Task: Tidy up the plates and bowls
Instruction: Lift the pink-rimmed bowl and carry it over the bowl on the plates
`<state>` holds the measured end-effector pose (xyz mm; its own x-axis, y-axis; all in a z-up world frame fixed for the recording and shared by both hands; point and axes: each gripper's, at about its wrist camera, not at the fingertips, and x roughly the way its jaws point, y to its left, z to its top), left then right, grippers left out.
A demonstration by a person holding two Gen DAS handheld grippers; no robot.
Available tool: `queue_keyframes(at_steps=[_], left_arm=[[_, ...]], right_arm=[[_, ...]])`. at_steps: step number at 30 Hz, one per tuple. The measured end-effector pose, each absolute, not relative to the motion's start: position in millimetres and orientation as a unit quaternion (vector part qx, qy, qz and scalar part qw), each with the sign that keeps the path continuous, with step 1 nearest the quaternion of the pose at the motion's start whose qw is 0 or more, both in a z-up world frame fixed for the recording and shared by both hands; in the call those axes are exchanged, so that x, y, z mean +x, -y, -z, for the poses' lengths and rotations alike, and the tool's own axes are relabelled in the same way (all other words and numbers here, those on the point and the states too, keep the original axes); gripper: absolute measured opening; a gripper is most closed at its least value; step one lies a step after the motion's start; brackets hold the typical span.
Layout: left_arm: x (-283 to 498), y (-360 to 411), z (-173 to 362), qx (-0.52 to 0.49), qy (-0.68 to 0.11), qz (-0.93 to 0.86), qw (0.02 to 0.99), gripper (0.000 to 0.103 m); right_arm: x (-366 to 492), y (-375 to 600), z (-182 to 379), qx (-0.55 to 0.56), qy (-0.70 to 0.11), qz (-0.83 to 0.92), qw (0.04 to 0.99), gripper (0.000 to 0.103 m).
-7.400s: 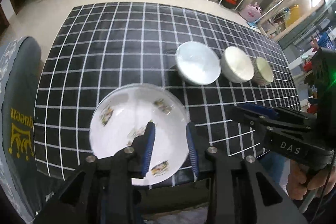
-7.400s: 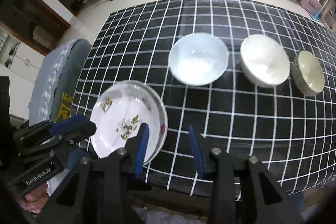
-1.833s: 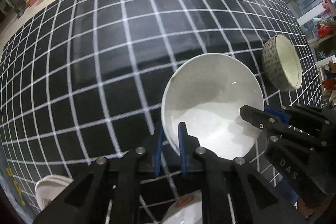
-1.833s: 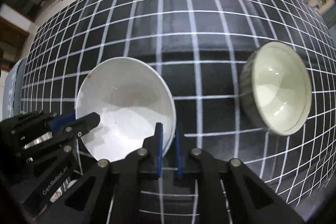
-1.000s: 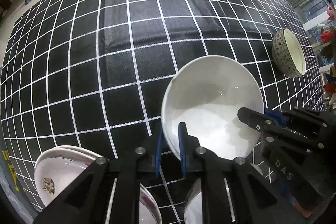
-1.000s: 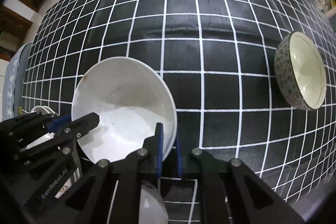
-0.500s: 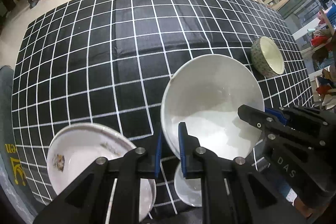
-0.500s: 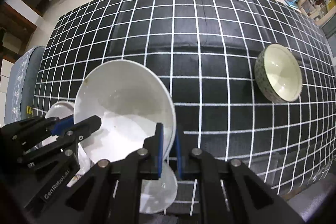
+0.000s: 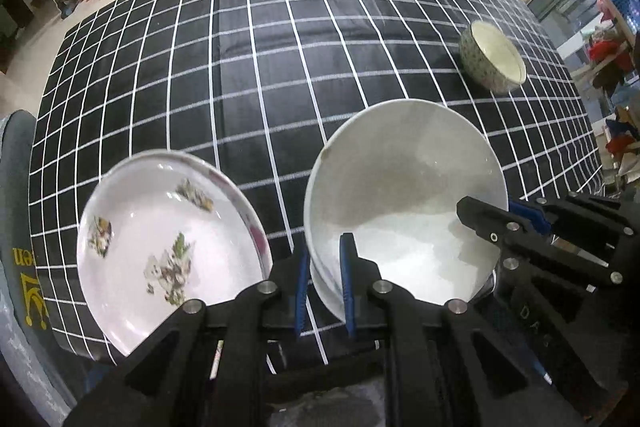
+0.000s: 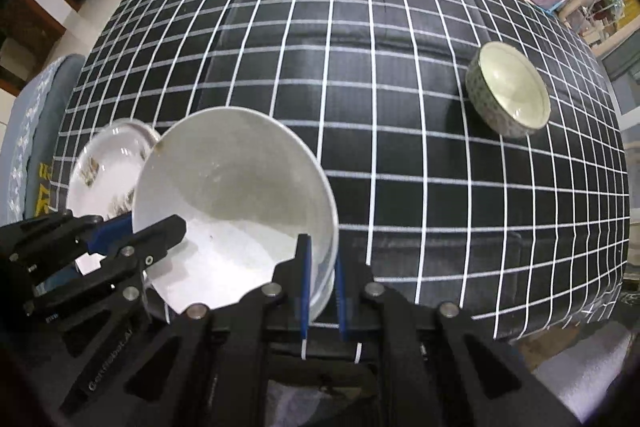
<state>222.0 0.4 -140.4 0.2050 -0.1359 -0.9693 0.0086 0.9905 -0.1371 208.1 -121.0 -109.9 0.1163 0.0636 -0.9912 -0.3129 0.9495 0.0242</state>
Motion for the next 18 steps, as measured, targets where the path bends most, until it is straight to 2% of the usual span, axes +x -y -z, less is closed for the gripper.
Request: queue_keyframes(at_steps=[18], left_arm=[[206.9, 3.1, 161.6, -0.054, -0.644, 0.04, 0.762, 0.013]], right_arm=[[197.4, 121.7, 133.6, -0.11, -0.67, -0.122, 0.724, 0.014]])
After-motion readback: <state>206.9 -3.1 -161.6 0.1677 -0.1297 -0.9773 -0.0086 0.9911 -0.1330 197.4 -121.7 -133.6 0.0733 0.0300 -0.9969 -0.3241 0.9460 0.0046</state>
